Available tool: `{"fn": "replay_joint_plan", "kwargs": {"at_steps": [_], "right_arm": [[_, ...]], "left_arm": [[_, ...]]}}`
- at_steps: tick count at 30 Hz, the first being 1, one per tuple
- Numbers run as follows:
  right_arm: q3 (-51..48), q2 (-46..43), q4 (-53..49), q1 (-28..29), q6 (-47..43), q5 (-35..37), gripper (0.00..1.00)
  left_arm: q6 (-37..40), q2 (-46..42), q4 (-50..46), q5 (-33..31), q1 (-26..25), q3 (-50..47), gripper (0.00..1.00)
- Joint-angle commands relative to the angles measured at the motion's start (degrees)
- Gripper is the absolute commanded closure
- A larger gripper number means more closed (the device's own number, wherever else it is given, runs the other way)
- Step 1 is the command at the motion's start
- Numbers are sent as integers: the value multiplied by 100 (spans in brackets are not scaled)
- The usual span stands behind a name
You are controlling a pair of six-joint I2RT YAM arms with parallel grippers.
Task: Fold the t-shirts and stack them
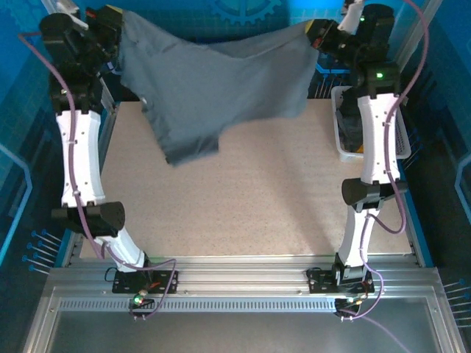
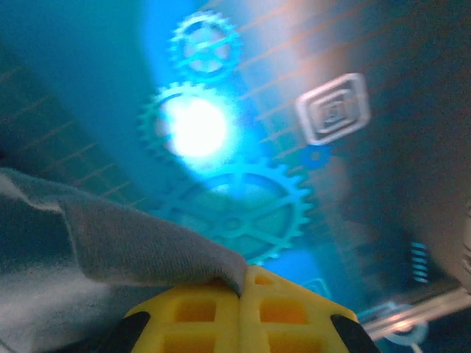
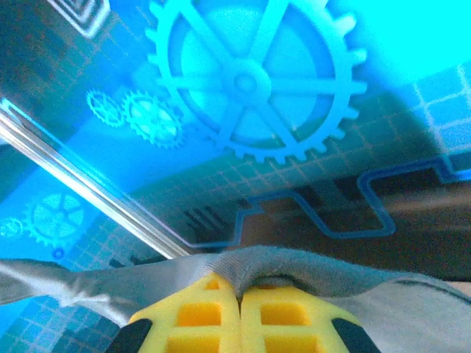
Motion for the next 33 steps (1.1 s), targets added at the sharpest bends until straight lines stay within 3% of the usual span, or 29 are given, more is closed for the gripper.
{"fn": "replay_joint_plan", "kwargs": {"at_steps": [1,3,7,10,13,16,17,19,22,24,29,33], "right_arm": [[-355,-691,23,-247,10,-100,100],[-1258,-1262,-133,-271,-230,103,100],[-4612,-2966,435,-279,-272,850,100],[-6786,-4011,479,-316,-173,1687,100],[-8579,-4609,475,-441,11,2109,100],[-9721,-4747,425,-543,230,2368,98],[-9902,-4686,335,-588,311,2457,91],[-10055,-4381,84,-634,443,2581,65],[-9775,-3877,-185,-495,374,2608,49],[-9516,-3678,-193,-253,237,2690,45],[-8908,-3069,-227,366,-81,2902,45],[-8663,-2377,56,533,-377,2238,47]], "left_arm": [[25,-943,329,-118,-89,-202,100],[166,-1555,229,-449,-345,-1073,100],[261,-3111,-28,-1438,-1092,-3885,100],[-211,-4060,-199,-1603,-1671,-5721,100],[-755,-4656,-758,-2059,-2691,-7178,100],[-1675,-5100,-582,-2302,-3440,-8519,91],[-1865,-5127,-550,-2325,-3600,-8792,84],[-2107,-5059,-709,-2294,-3685,-9076,59],[-2106,-4965,-1331,-2789,-3617,-8870,42],[-1936,-4861,-1244,-2882,-3364,-8716,43],[-1419,-3624,-666,-1929,-2213,-8204,49],[-1090,-1969,-61,-1181,-1756,-7487,55]]}}
